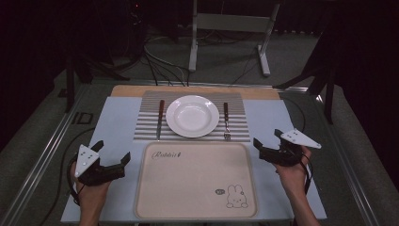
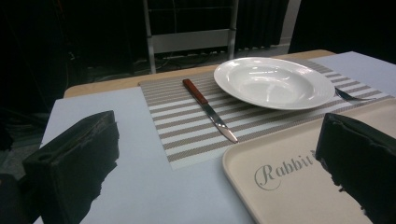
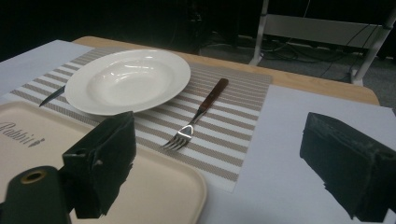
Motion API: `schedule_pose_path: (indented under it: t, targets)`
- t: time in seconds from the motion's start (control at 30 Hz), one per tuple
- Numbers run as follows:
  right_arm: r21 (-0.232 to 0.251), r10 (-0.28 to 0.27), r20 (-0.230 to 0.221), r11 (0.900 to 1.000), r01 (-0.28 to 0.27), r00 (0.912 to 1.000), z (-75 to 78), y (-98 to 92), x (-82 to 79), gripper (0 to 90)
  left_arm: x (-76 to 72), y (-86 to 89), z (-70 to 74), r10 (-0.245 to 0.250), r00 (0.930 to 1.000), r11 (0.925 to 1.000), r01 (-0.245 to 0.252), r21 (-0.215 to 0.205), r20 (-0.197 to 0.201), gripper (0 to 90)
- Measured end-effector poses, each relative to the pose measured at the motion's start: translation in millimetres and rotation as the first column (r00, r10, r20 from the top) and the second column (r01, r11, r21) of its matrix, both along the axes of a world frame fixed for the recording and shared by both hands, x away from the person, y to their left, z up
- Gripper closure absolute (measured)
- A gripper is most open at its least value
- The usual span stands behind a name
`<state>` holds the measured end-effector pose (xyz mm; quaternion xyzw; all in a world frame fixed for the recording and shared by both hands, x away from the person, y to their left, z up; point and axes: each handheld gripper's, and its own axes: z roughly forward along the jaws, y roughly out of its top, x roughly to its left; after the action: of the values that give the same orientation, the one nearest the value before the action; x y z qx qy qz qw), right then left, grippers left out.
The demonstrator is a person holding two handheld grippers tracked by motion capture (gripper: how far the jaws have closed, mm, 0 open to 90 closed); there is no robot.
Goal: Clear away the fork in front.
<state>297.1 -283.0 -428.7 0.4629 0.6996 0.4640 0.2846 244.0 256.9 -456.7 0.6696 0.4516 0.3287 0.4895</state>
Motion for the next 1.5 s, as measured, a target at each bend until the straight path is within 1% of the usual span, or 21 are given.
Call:
schedule_pose_path:
  t: [0.3,0.43,0.7,0.8,1.0,1.17,1.33,1.37,1.5]
  targets:
    - [-0.015,0.003,-0.011,1.000,-0.003,0.9999,1.7,7.8,14.4,10.9,0.1,1.3,-0.2,0.007,1.0000,1.0000,-0.007,-0.004,-0.001,0.3]
    - [-0.005,-0.002,-0.026,1.000,0.002,0.9997,1.6,10.2,21.1,10.9,0.3,2.1,-0.3,0.010,0.9999,0.9999,-0.010,-0.006,-0.002,0.3]
    - [-0.005,-0.014,-0.045,1.000,0.014,0.9989,4.9,15.2,34.6,10.9,0.6,2.0,-0.7,0.011,0.9999,0.9999,-0.011,-0.004,-0.004,0.3]
    - [0.009,-0.017,-0.053,1.000,0.018,0.9984,7.1,16.4,40.5,10.9,0.8,2.3,-0.8,0.012,0.9999,0.9999,-0.012,-0.004,-0.003,0.3]
    - [-0.006,-0.024,-0.065,1.000,0.024,0.9976,10.8,22.7,50.6,10.9,1.2,2.4,-1.2,0.014,0.9999,0.9999,-0.014,-0.003,-0.005,0.3]
    - [-0.019,-0.020,-0.065,1.000,0.019,0.9976,12.9,28.1,57.0,10.9,1.3,2.5,-1.3,0.017,0.9998,0.9999,-0.017,0.001,-0.005,0.3]
    - [-0.033,-0.028,-0.073,0.999,0.025,0.9970,16.5,35.1,70.0,10.9,1.4,2.7,-1.5,0.019,0.9998,0.9998,-0.019,0.003,-0.005,0.3]
    - [-0.039,-0.029,-0.082,0.999,0.026,0.9962,16.6,36.3,73.6,10.9,1.4,2.9,-1.5,0.019,0.9998,0.9998,-0.019,0.004,-0.006,0.3]
    - [-0.037,-0.038,-0.094,0.999,0.034,0.9949,18.8,39.1,83.8,10.9,1.4,3.7,-1.5,0.023,0.9997,0.9997,-0.023,0.004,-0.005,0.3]
